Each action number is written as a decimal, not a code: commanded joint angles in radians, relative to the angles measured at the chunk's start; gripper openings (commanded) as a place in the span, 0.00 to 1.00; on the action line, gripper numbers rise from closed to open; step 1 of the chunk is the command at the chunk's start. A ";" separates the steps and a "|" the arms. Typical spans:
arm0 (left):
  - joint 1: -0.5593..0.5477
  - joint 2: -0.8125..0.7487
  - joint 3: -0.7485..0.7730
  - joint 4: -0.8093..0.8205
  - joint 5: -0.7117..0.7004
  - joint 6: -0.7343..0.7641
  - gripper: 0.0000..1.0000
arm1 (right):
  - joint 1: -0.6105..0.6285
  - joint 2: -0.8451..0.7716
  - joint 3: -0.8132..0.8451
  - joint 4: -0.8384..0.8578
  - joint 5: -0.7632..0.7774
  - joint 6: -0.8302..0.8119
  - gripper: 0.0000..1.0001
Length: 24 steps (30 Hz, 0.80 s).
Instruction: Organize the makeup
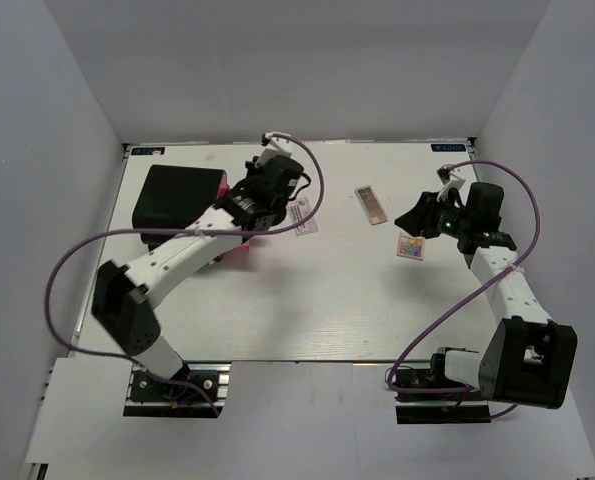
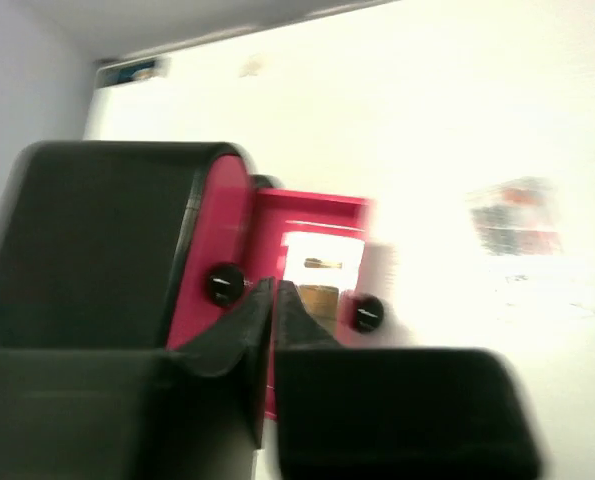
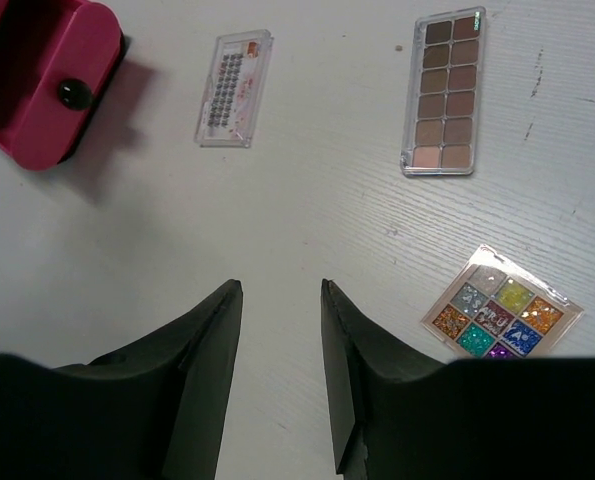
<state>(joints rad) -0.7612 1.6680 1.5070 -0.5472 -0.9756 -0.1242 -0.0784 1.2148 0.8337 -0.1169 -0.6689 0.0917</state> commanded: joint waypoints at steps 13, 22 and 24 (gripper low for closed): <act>0.013 -0.675 -0.574 0.156 0.956 -0.063 0.86 | 0.146 0.465 0.425 -0.144 0.365 -0.357 0.89; 0.013 -0.924 -0.720 0.135 0.888 -0.083 0.94 | 0.238 0.799 0.806 -0.286 0.437 -0.353 0.89; 0.013 -0.970 -0.729 0.125 0.842 -0.084 0.96 | 0.249 0.851 0.837 -0.299 0.454 -0.356 0.89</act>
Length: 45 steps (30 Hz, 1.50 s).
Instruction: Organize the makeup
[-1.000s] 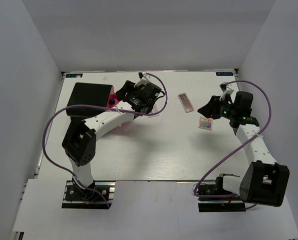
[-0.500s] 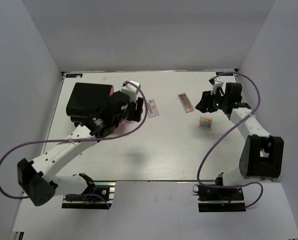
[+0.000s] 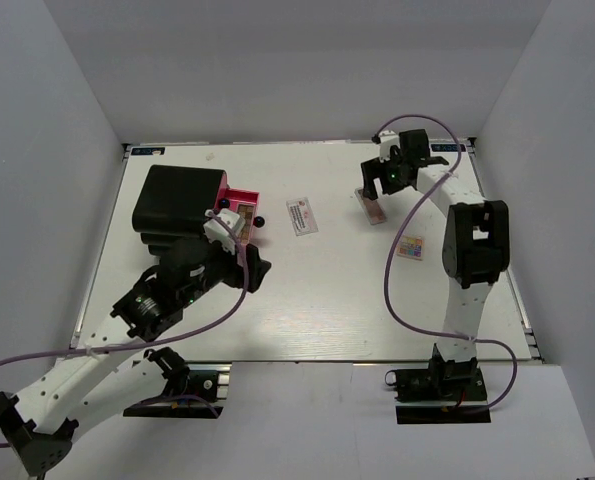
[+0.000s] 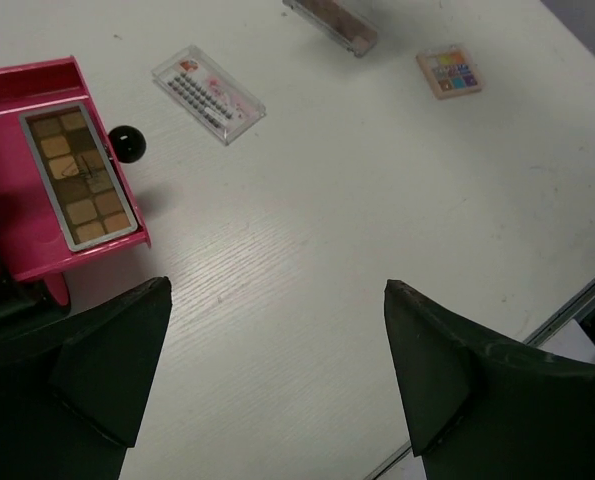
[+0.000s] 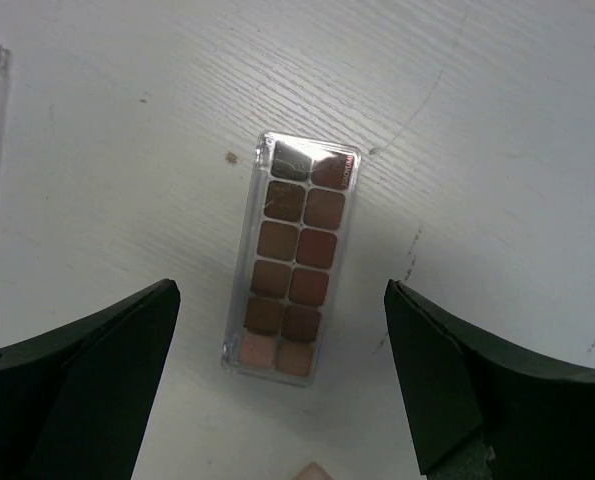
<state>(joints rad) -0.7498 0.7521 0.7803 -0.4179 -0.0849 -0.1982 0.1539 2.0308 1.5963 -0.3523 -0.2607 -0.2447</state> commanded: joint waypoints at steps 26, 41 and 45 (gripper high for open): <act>0.001 -0.073 -0.015 -0.007 -0.041 -0.012 0.98 | 0.072 0.144 -0.006 0.030 0.156 -0.007 0.73; 0.001 -0.126 -0.019 -0.010 -0.122 -0.030 0.98 | 0.191 -0.122 -0.047 0.001 -0.070 0.060 0.00; 0.001 -0.174 -0.026 -0.013 -0.193 -0.049 0.98 | 0.279 -0.129 0.031 -0.013 -0.138 0.162 0.00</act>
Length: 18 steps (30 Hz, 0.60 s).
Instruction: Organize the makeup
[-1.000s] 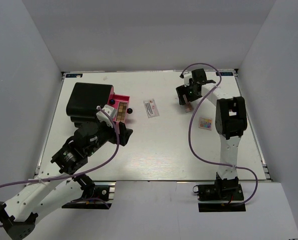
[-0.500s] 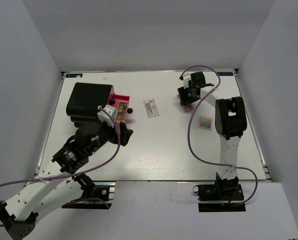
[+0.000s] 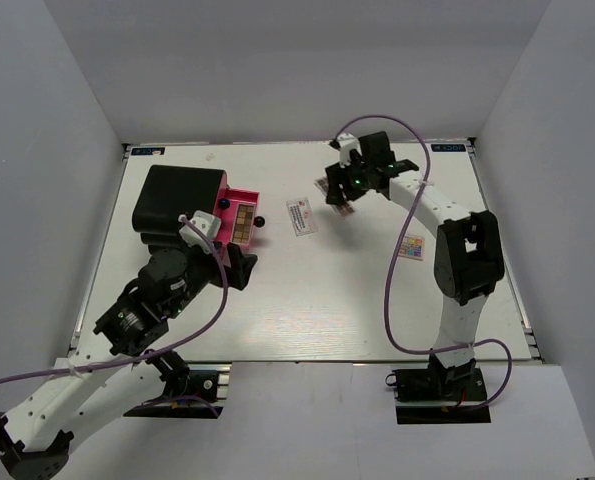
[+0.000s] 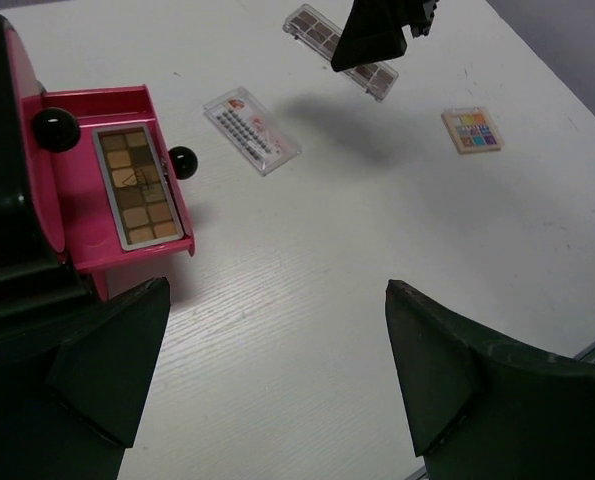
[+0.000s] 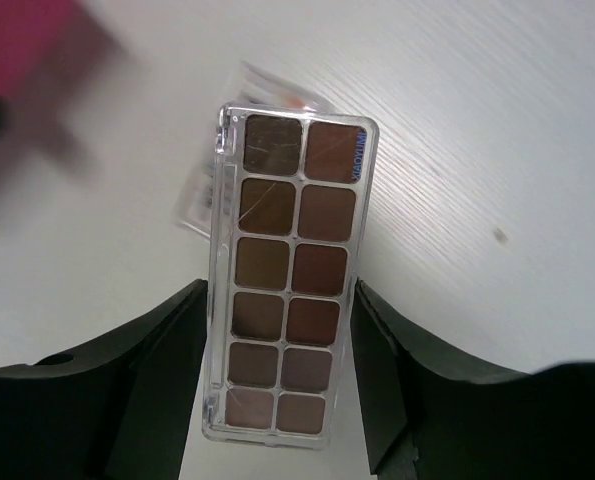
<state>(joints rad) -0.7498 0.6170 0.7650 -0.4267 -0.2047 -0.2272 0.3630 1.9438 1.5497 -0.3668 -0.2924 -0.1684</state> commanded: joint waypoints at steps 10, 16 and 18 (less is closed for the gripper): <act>0.001 -0.219 -0.046 0.005 -0.278 -0.050 0.98 | 0.289 0.179 0.492 -0.019 -0.027 0.453 0.00; 0.001 -0.273 -0.056 0.005 -0.340 -0.060 0.98 | 0.370 0.185 0.484 0.049 0.217 0.684 0.00; 0.001 -0.270 -0.055 0.003 -0.343 -0.060 0.98 | 0.387 0.202 0.512 0.049 0.265 0.748 0.00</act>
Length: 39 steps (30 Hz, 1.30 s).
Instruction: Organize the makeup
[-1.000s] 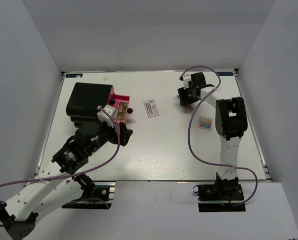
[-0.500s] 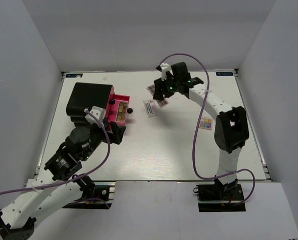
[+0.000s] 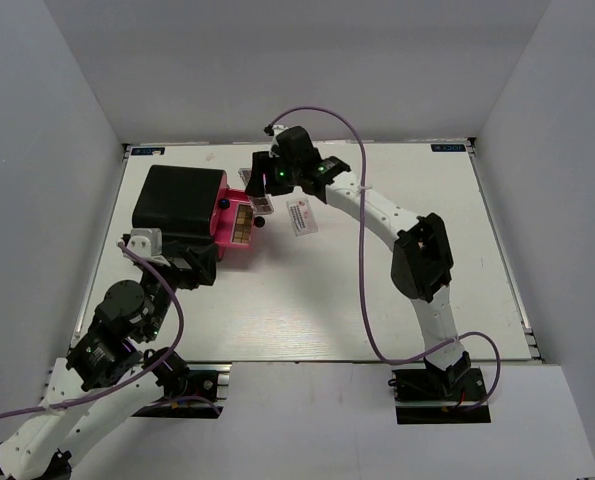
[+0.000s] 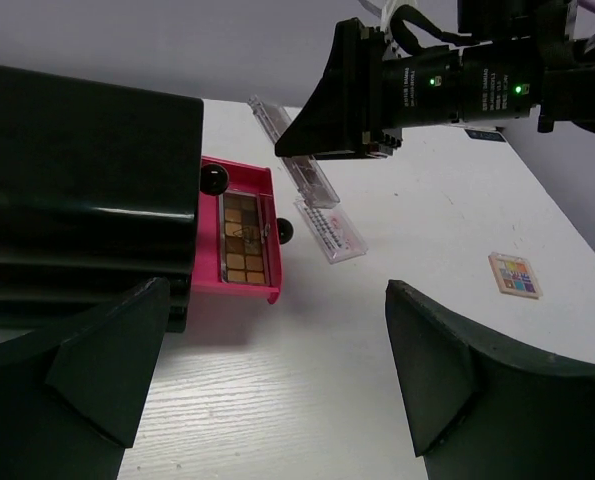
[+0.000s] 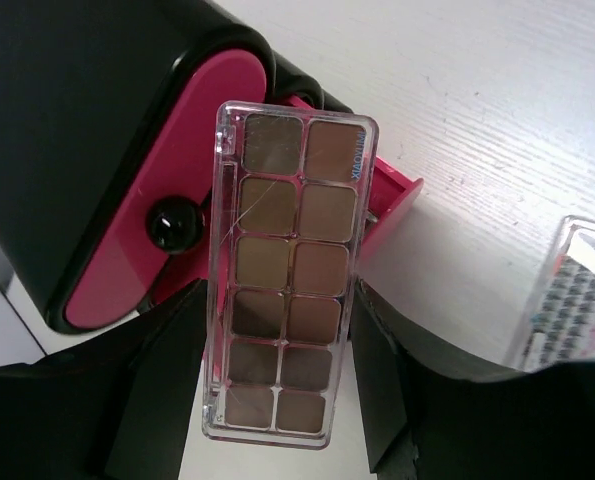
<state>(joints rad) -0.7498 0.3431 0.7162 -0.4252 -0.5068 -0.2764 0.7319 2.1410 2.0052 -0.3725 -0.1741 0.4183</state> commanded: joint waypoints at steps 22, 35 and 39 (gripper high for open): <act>0.001 0.002 -0.004 -0.003 -0.052 -0.014 0.98 | 0.095 0.085 0.064 0.061 0.170 0.323 0.00; 0.001 -0.004 -0.004 -0.003 -0.052 -0.015 0.98 | 0.109 0.079 0.032 0.072 0.170 0.310 0.12; 0.001 -0.007 -0.006 -0.003 -0.052 -0.015 0.98 | 0.110 0.076 0.026 0.070 0.170 0.306 0.22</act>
<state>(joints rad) -0.7498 0.3428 0.7147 -0.4255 -0.5438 -0.2874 0.8330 2.2341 2.0457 -0.3401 -0.0223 0.7261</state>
